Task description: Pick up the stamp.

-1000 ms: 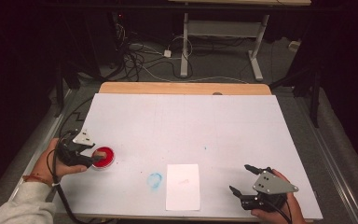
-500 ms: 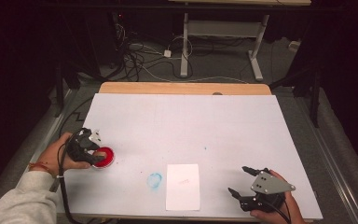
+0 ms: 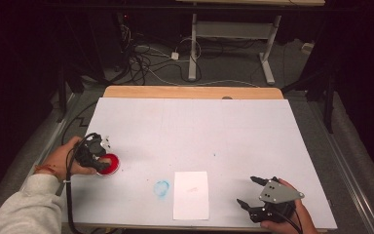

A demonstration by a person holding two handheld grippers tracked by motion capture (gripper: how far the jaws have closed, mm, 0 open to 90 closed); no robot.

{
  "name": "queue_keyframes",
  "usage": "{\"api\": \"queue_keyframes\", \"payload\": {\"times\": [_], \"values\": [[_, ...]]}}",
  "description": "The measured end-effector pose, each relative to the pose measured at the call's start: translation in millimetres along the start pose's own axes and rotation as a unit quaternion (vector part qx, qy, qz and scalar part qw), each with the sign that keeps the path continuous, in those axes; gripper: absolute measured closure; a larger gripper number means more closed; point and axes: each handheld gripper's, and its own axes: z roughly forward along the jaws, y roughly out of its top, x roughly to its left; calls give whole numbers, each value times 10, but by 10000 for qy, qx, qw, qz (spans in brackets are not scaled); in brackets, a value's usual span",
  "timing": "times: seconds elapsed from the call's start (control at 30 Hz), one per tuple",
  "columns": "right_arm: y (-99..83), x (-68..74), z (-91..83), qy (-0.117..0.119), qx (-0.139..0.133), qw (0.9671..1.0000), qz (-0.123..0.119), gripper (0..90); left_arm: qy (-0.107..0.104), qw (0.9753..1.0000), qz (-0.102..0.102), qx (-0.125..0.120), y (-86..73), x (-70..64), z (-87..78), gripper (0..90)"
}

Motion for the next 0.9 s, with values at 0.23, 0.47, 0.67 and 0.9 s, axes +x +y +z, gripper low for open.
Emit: {"api": "queue_keyframes", "payload": {"times": [0.23,0.47,0.67,0.9], "values": [[-4,-8,3,-44,11,10000,24,231,-24,9999,86,-77,24,-24,-6,721],[-1,-7,-4,-35,-21,10000,33,233,-14,10000,58,-33,36,-40,-7,738],[3,-15,-21,-24,-76,9999,66,233,-17,9998,-142,-104,16,-30,-8,739],[7,-12,-30,-23,-91,9999,66,233,87,9992,-318,-208,-23,-44,-41,739]]}}
